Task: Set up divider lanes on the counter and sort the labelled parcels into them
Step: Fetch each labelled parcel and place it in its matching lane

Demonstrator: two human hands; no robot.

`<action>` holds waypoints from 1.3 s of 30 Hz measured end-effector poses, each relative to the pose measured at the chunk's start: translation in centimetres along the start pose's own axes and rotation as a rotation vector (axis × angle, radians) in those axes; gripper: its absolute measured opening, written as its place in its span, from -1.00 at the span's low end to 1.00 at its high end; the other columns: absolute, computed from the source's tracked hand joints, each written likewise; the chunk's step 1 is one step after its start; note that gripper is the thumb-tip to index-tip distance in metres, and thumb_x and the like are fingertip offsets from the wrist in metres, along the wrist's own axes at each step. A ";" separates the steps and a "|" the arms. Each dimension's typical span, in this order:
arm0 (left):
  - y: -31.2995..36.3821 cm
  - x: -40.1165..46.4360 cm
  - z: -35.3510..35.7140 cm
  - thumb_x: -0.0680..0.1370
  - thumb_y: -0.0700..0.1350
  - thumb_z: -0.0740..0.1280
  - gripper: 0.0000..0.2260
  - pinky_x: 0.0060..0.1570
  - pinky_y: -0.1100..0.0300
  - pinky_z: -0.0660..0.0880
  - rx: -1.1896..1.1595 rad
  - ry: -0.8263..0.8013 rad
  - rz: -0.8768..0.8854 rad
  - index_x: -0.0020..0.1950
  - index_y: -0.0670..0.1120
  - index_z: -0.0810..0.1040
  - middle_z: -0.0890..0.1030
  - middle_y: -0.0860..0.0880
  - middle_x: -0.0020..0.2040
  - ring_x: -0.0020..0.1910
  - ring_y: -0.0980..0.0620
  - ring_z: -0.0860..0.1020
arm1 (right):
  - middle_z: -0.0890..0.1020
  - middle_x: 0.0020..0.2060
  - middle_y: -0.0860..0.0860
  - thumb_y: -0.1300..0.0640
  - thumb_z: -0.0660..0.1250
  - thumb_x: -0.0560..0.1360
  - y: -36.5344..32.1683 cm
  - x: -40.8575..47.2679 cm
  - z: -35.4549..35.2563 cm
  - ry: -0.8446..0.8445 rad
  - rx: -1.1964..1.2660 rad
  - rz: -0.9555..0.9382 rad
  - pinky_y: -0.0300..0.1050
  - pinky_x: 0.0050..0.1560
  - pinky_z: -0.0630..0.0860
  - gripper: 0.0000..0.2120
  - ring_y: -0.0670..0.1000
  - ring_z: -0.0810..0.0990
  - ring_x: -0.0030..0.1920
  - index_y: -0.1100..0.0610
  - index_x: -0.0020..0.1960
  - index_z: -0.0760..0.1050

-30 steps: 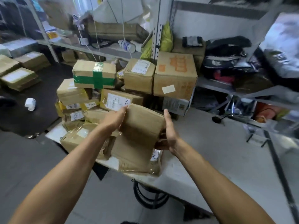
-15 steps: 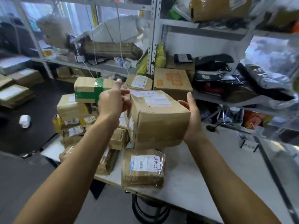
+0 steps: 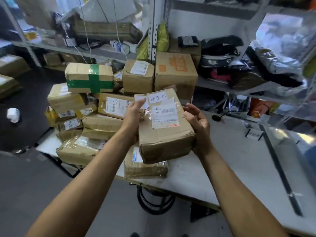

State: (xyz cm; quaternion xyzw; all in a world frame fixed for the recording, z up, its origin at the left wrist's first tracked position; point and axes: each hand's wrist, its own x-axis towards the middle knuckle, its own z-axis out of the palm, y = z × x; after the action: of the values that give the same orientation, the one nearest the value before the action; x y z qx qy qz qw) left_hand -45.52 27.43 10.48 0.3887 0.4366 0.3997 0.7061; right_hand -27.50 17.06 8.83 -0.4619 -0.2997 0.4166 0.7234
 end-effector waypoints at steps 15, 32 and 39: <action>-5.4 -2.8 7.2 0.28 0.08 0.47 -0.34 0.23 -0.13 0.58 -0.187 0.274 0.088 0.37 0.21 0.41 0.32 -0.14 0.41 0.23 -0.10 0.55 | 0.61 0.30 0.15 -0.40 0.61 0.10 1.9 -6.7 -7.8 -0.054 0.222 0.429 0.42 0.24 0.51 0.04 0.26 0.59 0.31 -0.07 0.49 0.42; -16.5 -9.1 19.4 0.41 0.44 0.32 -0.24 0.04 -0.10 0.60 0.517 -0.636 -0.289 0.33 -0.13 0.59 0.62 -0.33 0.22 0.13 -0.34 0.63 | 0.66 0.25 0.10 -0.42 0.45 0.32 -12.8 -14.3 -33.4 -0.077 -0.071 0.409 0.08 0.12 0.63 -0.38 0.12 0.66 0.22 -0.09 0.25 0.67; -23.2 -13.6 30.6 0.36 0.24 0.43 -0.44 0.05 -0.15 0.62 0.238 -0.531 -0.360 0.17 -0.15 0.63 0.64 -0.23 0.01 -0.04 -0.20 0.66 | 0.58 0.33 0.22 -0.35 0.66 0.06 -14.4 -20.0 -42.2 0.374 0.129 0.214 0.06 0.11 0.62 0.12 0.19 0.66 0.22 -0.02 0.52 0.38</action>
State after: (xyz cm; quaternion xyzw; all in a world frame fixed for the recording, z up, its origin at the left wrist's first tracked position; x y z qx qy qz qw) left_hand -15.96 0.20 3.51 0.4754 0.3429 0.0997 0.8040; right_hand 2.26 -21.48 4.43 -0.5132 -0.0823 0.4162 0.7461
